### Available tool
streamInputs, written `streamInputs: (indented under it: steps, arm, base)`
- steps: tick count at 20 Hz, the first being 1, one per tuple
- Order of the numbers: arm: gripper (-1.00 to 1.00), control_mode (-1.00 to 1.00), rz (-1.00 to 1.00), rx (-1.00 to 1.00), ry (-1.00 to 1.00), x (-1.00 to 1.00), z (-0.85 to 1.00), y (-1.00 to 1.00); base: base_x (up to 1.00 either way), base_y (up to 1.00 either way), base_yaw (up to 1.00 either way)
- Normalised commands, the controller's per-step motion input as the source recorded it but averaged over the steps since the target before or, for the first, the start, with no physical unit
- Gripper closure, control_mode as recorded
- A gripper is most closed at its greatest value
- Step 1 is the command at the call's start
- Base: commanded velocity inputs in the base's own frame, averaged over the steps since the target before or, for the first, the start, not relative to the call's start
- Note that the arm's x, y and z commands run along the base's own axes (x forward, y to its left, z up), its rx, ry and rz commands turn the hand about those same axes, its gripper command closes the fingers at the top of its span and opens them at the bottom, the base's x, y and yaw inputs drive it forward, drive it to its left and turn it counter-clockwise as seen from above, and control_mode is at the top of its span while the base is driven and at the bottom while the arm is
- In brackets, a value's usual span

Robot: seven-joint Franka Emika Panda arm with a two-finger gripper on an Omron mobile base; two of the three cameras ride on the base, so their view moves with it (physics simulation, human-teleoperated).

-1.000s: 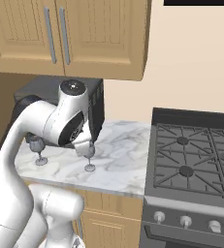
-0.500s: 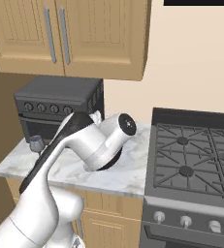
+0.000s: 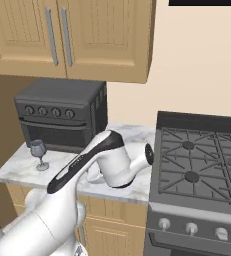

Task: Retrieve the wine glasses from the counter and place one next to each plate.

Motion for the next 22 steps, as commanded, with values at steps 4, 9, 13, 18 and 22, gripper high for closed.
streamInputs:
  steps: [4,9,13,18,22]
  arm:
    - [-1.00,-1.00,0.06,0.04,0.33,0.38,-0.23,-0.06]
    - [-1.00,-1.00,0.05,0.03,0.37,0.34,-0.16,-0.11]
    - [-1.00,-1.00,0.02,0.16,0.15,0.18,-0.23,-0.24]
    - [-1.00,-1.00,-0.01,0.14,0.00,0.25,-0.31,-0.12]
    - [-1.00,-1.00,-0.06,0.04,0.00,0.33,-0.24,0.00]
  base:
    - [0.00,0.00,0.00]
    - [0.00,0.00,0.00]
    - [0.00,0.00,0.00]
    - [0.00,0.00,0.00]
    - [0.00,0.00,0.00]
